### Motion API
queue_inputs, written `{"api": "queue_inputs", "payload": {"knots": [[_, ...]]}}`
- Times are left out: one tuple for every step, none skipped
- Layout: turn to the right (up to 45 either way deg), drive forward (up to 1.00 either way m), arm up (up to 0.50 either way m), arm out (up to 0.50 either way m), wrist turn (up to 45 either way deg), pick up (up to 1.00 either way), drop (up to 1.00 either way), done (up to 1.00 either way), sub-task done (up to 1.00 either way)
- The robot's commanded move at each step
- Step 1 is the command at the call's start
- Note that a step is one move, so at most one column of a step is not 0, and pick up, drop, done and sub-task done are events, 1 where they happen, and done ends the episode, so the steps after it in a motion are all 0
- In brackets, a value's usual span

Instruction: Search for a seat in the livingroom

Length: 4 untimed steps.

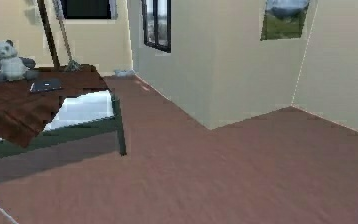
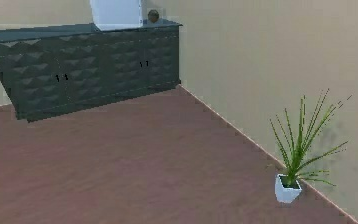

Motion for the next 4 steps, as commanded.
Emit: {"api": "queue_inputs", "payload": {"knots": [[0.0, 1.00, 0.00, 0.00, 0.0, 0.00, 0.00, 0.00, 0.00], [0.0, 1.00, 0.00, 0.00, 0.0, 0.00, 0.00, 0.00, 0.00], [0.0, 0.55, 0.00, 0.00, 0.0, 0.00, 0.00, 0.00, 0.00], [-27.0, 0.00, 0.00, 0.00, 0.0, 0.00, 0.00, 0.00, 0.00]]}}
